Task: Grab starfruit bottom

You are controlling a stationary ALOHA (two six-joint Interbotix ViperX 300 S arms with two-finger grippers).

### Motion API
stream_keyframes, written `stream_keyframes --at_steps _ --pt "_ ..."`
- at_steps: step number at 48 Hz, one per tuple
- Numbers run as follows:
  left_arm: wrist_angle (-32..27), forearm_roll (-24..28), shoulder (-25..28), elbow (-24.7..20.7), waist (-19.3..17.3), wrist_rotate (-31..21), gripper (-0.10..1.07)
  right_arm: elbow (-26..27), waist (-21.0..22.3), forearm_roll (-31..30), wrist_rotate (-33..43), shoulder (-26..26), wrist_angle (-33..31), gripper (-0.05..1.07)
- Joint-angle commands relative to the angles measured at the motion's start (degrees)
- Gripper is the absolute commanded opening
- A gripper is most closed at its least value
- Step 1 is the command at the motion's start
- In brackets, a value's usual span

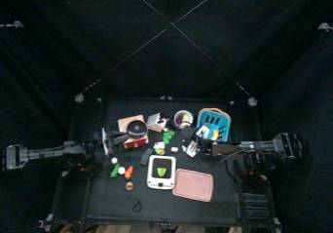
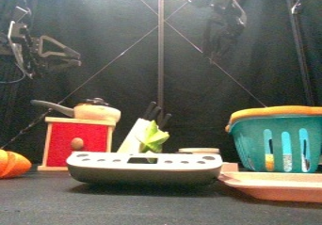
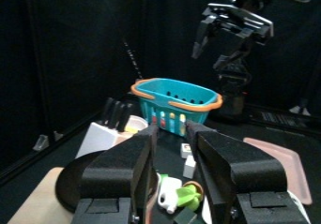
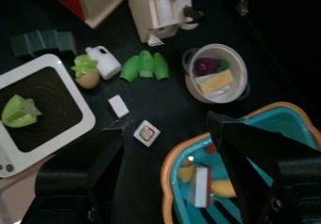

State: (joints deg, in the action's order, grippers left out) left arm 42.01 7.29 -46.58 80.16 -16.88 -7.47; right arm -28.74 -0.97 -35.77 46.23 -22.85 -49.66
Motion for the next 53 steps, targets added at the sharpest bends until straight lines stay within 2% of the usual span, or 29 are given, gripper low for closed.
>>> stream_keyframes --at_steps 1,7,11,16,22,31,36,44,53 --pt "-3.34 1.32 0.79 -3.34 2.72 -0.09 0.73 -5.71 0.0 -2.11 2.37 -4.75 9.4 0.95" --pt "-11.07 1.67 3.96 -8.09 7.73 -0.09 0.74 -13.54 0.53 -6.15 5.71 -9.23 21.62 0.95" --pt "-17.14 1.67 6.59 -12.04 10.28 0.0 0.74 -18.81 2.37 -9.23 6.77 -12.04 32.52 0.95" --pt "-25.05 1.58 10.63 -16.96 12.04 -0.09 0.74 -23.29 6.06 -11.69 6.86 -13.89 44.47 0.95" --pt "-29.36 1.49 15.03 -21.01 13.18 -0.18 0.75 -26.54 10.28 -13.01 6.06 -14.77 53.53 0.95" --pt "-31.99 1.58 24.08 -26.89 13.62 -0.09 0.79 -29.36 17.67 -15.56 6.06 -14.94 57.83 0.95" --pt "-34.45 1.49 29.27 -30.15 13.62 -0.18 0.86 -30.5 19.95 -15.12 6.24 -15.21 58.97 0.95" --pt "-41.04 2.29 35.51 -34.89 13.01 0.09 0.97 -31.9 21.09 -14.68 5.98 -15.56 60.73 0.95" --pt "-48.43 9.4 39.29 -38.58 11.95 -0.26 0.98 -32.7 21.36 -14.77 5.98 -16.26 61.26 0.95"
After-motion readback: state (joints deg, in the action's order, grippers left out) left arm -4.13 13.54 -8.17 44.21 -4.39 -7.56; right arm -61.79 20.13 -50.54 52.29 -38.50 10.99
